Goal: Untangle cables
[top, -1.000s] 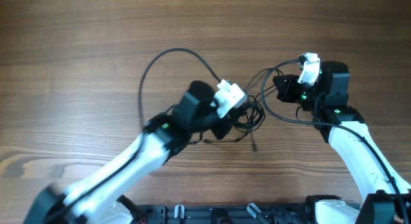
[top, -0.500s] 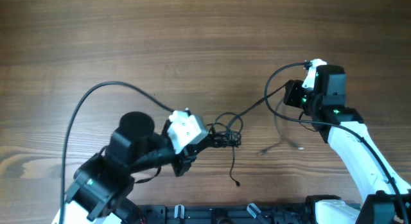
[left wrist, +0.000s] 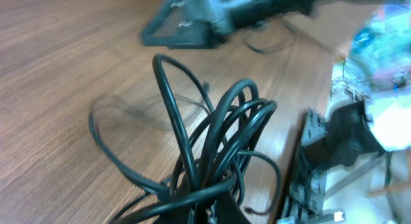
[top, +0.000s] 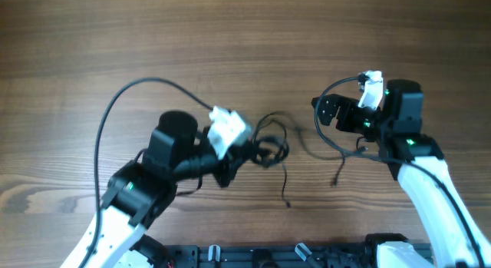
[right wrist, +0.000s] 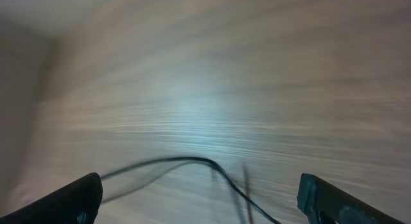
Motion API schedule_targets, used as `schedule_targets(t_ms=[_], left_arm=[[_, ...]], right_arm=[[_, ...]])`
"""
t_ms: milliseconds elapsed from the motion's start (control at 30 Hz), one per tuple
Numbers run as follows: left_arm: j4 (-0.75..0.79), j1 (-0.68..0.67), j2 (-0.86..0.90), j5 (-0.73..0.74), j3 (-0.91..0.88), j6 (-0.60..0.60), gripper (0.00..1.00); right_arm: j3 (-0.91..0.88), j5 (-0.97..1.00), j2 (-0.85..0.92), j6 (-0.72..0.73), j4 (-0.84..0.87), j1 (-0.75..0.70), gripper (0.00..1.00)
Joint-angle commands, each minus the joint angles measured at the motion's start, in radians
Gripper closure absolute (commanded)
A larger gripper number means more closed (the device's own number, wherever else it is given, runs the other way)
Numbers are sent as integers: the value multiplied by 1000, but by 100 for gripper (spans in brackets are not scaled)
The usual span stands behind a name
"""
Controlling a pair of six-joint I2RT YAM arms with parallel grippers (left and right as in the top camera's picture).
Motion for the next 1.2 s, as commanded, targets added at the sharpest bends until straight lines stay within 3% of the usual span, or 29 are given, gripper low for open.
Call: schedule_targets(t_ms=[0,100,233,333,500,767,900,1000,1067,1167], left_arm=[[101,56,78,-4,5,-300,96],[162,101,129,-4,5,-539,96],[168,151,146,-4,5,-716,96],[175,182,146,-4,5,-731,96],[205,197,146,34,5,-752,96],[264,149,146,49,5,-729,96],[303,137,146,49,5,-685,96],[301,136,146,49,5,-684,96],[301,136,146,49,5,-679,96],[295,123,148,50,5,-580,96]], right_arm=[[7,-214,-118,-25,9,-3,0],[7,-306,-157,-66,-2,-3,0],[7,-409,-162,-98,-32,-3,6],[7,-523,-162,-183,-63,-2,17],[7,-572,-159,-365,-130,-2,20],[7,-580,-146,-387,-145,68,30],[7,-574,-146,-387,-145,122,46],[7,-512,-146,-383,-148,127,79],[7,-512,-146,-373,-146,127,96],[7,-525,-147,-294,-137,127,96]])
